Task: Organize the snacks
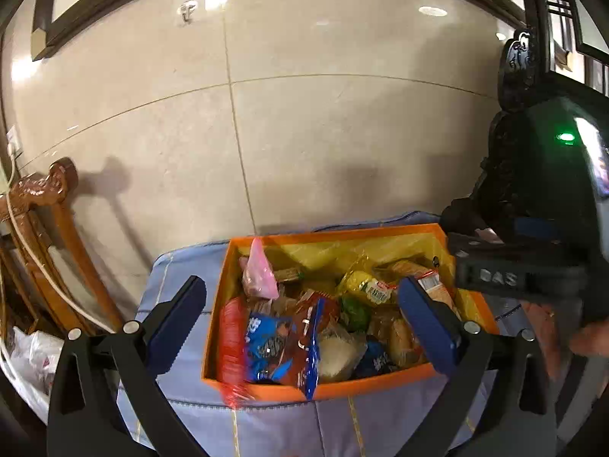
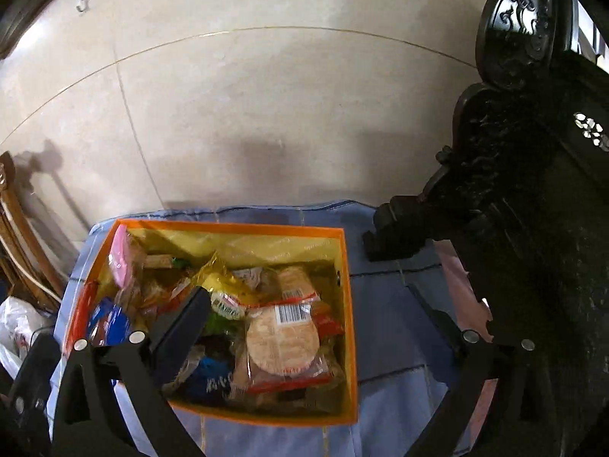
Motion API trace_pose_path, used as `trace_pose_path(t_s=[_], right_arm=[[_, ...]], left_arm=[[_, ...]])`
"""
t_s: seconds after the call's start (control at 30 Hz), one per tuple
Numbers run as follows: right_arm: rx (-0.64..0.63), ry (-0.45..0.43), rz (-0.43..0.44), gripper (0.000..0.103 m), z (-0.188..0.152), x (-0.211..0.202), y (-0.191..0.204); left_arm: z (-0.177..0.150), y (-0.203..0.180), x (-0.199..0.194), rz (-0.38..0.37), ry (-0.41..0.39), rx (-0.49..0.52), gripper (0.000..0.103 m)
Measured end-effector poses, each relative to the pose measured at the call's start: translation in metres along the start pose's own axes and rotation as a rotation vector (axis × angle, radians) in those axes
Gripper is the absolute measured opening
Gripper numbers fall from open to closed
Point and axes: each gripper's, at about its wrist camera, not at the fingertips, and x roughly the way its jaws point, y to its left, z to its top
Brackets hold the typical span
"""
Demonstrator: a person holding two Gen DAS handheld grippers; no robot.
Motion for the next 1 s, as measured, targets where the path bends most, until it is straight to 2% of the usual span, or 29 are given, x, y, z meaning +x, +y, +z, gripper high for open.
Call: trace_pose_path(t_s=[0.03, 0.1, 0.17, 0.3, 0.43, 0.63, 0.83, 1.0], right_arm=[[0.002, -0.01, -0.003, 0.099, -0.005, -0.008, 0.0], [0.031, -0.021, 0.007, 0.099, -0.017, -0.02, -0.003], [0.031, -0.002, 0.025, 0.099, -0.025, -0.024, -0.004], [0.015, 0.019, 0.01, 0.099, -0.031, -0.024, -0.002], [0.053, 0.025, 0.026, 0.099, -0.038, -0.032, -0.008], [0.051, 0.055, 0.026, 0.099, -0.043, -0.03, -0.006], [0.05, 0.055, 0.019, 0.099, -0.042, -0.029, -0.008], [0.044, 0.052, 0.021, 0.099, -0.04, -0.031, -0.006]], left_arm=[[-0.004, -0.002, -0.001, 0.036, -0.003, 0.001, 0.099], [-0.01, -0.002, -0.007, 0.049, -0.004, 0.013, 0.099], [-0.017, -0.005, -0.009, 0.043, 0.0, 0.021, 0.099], [-0.022, -0.005, -0.014, 0.018, 0.026, -0.026, 0.099], [-0.029, -0.006, -0.02, 0.023, 0.047, -0.041, 0.099], [-0.026, -0.009, -0.026, 0.013, 0.076, -0.041, 0.099], [-0.02, -0.001, -0.027, 0.021, 0.04, -0.074, 0.099], [-0.019, 0.007, -0.024, -0.009, 0.087, -0.126, 0.099]])
